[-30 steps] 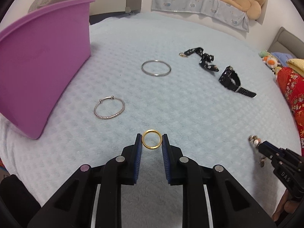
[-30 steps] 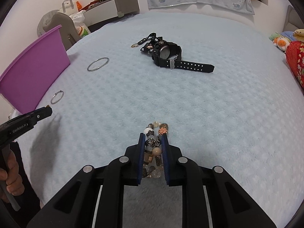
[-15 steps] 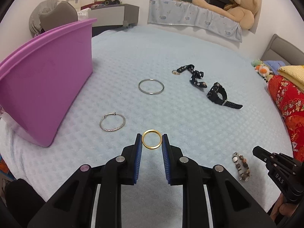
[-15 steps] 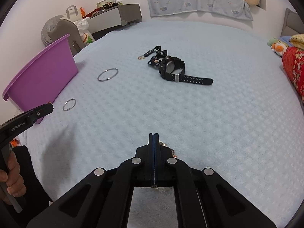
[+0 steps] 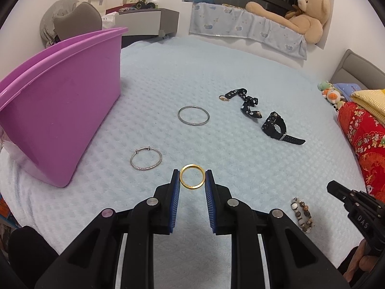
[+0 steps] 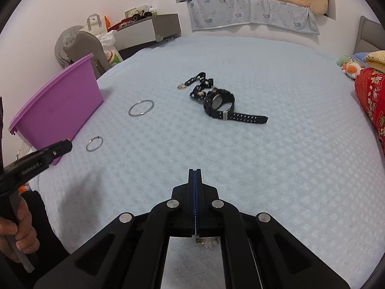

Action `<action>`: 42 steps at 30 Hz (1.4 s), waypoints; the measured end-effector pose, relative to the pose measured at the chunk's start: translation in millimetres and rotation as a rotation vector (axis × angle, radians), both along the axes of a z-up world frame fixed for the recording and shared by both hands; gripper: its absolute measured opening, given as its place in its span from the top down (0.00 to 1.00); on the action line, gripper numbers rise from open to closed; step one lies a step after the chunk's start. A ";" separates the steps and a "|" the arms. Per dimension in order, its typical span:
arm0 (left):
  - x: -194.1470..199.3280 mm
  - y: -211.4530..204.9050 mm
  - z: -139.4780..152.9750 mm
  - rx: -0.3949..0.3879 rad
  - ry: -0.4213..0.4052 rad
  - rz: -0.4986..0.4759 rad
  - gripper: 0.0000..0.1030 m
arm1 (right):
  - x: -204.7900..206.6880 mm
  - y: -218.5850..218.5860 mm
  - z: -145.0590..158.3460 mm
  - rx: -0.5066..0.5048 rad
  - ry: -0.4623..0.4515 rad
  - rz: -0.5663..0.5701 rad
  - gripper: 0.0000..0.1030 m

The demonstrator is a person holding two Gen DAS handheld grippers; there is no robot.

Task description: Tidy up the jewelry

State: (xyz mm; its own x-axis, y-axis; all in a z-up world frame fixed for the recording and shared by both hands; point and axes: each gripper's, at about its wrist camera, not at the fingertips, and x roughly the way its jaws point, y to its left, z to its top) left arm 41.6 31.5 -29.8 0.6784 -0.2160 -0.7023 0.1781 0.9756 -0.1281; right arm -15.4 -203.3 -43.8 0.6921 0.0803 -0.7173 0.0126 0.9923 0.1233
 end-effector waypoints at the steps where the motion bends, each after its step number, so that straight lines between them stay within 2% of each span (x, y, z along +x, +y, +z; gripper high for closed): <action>1: 0.3 -0.1 0.2 0.000 0.000 0.000 0.80 | -0.8 -1.4 2.5 -0.001 -0.005 -0.003 1.00; 5: -0.1 0.9 0.4 -0.002 -0.001 0.000 0.80 | -3.3 -7.2 3.6 -0.002 -0.005 -0.018 1.00; 11: 1.1 2.2 -2.4 -0.003 0.014 0.000 0.80 | -3.7 -16.0 -25.6 0.050 0.094 -0.043 0.98; 13: 1.5 1.9 -3.3 -0.001 0.017 -0.002 0.80 | -3.8 -15.7 -33.6 0.051 0.120 -0.052 0.74; 14: 1.4 1.4 -3.9 -0.001 0.018 -0.002 0.80 | -4.1 -15.1 -36.5 0.042 0.125 -0.057 0.50; 15: 1.2 1.1 -4.3 0.000 0.018 -0.003 0.80 | -4.8 -14.0 -38.2 0.032 0.122 -0.060 0.43; 19: 2.9 1.5 -7.7 0.002 0.026 0.000 0.80 | -2.1 -9.2 -45.8 -0.001 0.137 -0.047 0.42; 26: 3.6 0.4 -12.2 0.005 0.038 -0.001 0.80 | 8.7 -3.1 -77.5 -0.061 0.232 -0.038 0.42; 30: 4.0 -0.5 -14.1 0.006 0.046 -0.003 0.80 | 7.5 0.2 -85.4 -0.097 0.215 -0.030 0.43; 32: 4.1 -0.4 -15.1 0.006 0.050 -0.003 0.80 | 6.8 -0.7 -84.9 -0.093 0.211 -0.031 0.49; 34: 4.3 -0.9 -15.3 0.006 0.052 -0.004 0.80 | 6.2 1.1 -82.8 -0.098 0.205 -0.017 0.71; 36: 4.0 -1.2 -14.8 0.005 0.051 -0.005 0.80 | 6.8 4.6 -80.9 -0.117 0.208 -0.003 0.84; 42: 3.7 -0.2 -13.3 0.004 0.044 -0.005 0.80 | 6.7 4.3 -76.1 -0.111 0.201 -0.006 0.84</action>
State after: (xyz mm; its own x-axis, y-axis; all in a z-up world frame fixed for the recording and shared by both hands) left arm 45.2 31.3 -43.1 0.6459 -0.2167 -0.7320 0.1775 0.9752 -0.1321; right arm -8.6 -199.0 -119.9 0.5346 -0.0098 -0.8451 0.0314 0.9995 0.0083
